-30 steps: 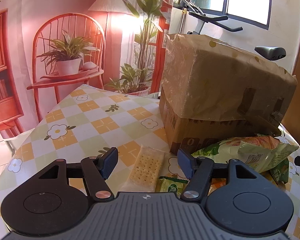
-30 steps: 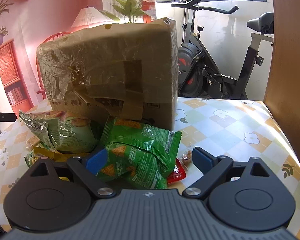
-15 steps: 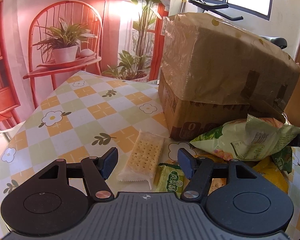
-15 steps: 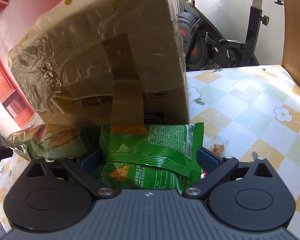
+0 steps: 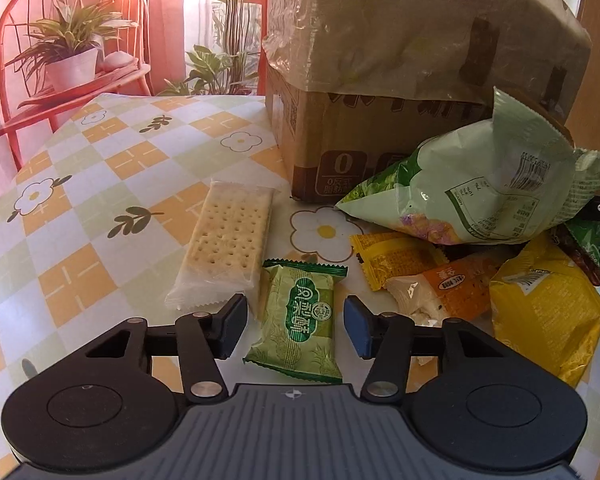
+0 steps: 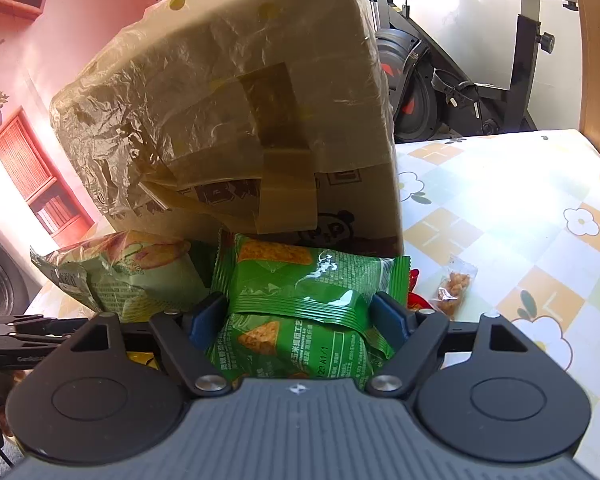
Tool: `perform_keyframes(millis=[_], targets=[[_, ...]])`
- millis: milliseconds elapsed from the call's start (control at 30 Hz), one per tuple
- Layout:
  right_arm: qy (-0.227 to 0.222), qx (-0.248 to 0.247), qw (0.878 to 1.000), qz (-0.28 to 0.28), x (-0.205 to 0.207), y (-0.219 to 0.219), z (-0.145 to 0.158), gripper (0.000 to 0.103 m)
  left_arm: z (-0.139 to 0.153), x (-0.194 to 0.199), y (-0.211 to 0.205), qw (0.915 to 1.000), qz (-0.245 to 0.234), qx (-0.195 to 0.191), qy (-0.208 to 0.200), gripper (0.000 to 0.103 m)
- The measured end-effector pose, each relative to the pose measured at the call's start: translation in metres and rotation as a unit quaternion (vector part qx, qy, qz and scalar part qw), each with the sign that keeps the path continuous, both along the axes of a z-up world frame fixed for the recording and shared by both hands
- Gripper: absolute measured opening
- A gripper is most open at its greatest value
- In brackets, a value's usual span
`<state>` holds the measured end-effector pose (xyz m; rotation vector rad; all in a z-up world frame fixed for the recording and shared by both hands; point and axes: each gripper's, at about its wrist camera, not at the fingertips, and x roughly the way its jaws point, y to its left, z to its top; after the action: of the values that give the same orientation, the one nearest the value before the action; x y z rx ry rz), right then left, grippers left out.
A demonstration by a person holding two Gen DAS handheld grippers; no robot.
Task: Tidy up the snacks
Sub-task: 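Grasp the green chip bag with the right gripper while the left grasps a green-wrapped pastry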
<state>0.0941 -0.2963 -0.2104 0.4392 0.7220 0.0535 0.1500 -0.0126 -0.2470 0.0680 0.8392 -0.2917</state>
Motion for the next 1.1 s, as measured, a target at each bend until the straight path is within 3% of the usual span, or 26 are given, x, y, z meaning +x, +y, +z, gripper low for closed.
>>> perform_keyframes(millis=[167,200,300,733,1100], targets=[[0.002,0.001,1.0,0.001,0.002,0.002,-0.001,0.08,-0.006,0.004,-0.011,0.9993,-0.001,0.031,-0.021,0.054],[0.002,0.001,1.0,0.0,0.003,0.002,-0.001,0.08,-0.005,0.004,-0.012,0.9993,-0.004,0.03,-0.023,0.046],[0.002,-0.002,1.0,-0.001,0.006,0.004,-0.002,0.081,-0.002,0.003,-0.009,0.9996,-0.004,0.021,-0.016,0.041],[-0.023,-0.048,0.998,0.026,-0.01,0.019,0.014,0.076,0.03,-0.019,-0.003,0.9986,0.001,-0.003,-0.053,0.041],[-0.046,-0.057,0.997,0.011,-0.028,0.009,0.031,0.075,0.064,-0.025,-0.005,0.9942,0.015,-0.022,-0.104,0.039]])
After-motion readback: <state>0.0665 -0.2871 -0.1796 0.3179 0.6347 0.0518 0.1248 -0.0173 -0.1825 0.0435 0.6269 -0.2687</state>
